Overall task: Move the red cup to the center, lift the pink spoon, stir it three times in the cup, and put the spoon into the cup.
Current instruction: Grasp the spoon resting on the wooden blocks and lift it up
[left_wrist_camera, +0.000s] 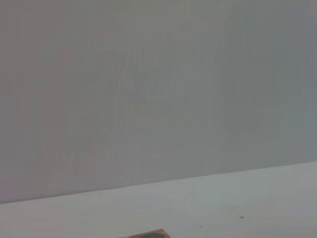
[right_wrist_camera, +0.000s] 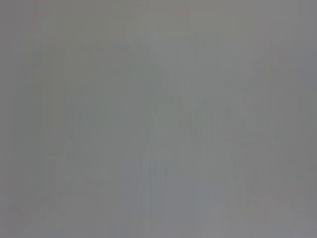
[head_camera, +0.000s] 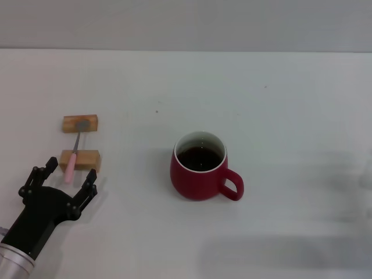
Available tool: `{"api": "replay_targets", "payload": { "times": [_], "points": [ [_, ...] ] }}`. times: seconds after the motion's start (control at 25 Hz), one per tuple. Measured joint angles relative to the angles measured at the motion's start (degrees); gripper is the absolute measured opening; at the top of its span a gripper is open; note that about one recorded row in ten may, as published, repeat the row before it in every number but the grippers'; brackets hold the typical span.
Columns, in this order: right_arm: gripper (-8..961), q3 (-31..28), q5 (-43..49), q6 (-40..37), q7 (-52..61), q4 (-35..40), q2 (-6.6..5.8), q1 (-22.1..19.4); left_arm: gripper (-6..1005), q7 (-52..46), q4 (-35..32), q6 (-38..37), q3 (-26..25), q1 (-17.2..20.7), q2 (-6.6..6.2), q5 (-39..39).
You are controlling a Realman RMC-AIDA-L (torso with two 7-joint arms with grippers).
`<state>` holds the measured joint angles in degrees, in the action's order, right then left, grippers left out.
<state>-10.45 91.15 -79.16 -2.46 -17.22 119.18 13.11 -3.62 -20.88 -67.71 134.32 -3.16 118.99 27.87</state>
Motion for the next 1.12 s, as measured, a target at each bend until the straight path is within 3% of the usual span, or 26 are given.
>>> {"api": "replay_targets", "payload": {
  "times": [1.12],
  "points": [
    [-1, 0.6, 0.0, -0.4, 0.0, 0.5, -0.09, 0.9, 832, -0.6, 0.0, 0.8, 0.2, 0.4, 0.1, 0.1]
  ]
}}
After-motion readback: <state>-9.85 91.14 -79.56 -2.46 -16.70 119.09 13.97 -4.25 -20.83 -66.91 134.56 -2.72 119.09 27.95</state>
